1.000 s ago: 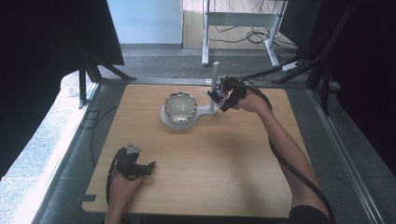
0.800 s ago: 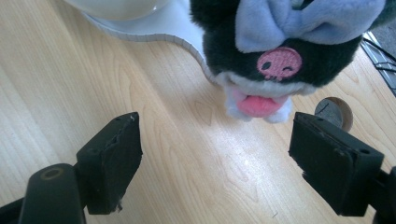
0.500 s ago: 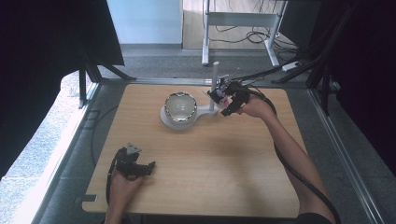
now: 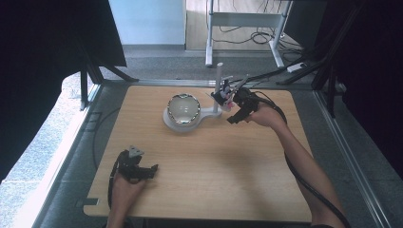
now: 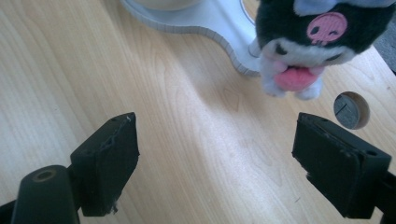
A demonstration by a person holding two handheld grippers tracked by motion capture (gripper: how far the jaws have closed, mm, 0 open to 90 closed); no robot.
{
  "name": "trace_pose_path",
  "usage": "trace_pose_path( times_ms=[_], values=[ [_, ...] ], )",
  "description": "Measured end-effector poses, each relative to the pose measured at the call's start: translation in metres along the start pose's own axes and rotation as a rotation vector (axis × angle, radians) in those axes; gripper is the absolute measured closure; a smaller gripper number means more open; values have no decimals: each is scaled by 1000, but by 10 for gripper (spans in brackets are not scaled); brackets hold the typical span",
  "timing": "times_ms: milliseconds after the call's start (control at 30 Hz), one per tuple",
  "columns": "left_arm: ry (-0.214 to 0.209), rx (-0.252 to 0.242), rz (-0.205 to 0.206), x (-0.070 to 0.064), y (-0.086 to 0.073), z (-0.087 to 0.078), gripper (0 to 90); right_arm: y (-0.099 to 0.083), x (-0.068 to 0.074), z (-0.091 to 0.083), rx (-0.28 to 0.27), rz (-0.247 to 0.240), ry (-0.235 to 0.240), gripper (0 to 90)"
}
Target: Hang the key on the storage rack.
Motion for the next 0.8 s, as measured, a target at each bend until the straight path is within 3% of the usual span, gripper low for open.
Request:
trace_pose_path(
  times_ms=[800],
  values=[
    [1,0,0,0,0,0,31,-33,23,-19,-47,-6,8,129]
  ],
)
Point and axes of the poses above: each handheld gripper's, and its own axes: z roughly forward along the jaws, y roughly out of its top, x roughly to its left, the point moved 7 cm from there along z, roughly forward along the jaws, and after that the axes turned 1 degree about -z, right-handed, at the moved point
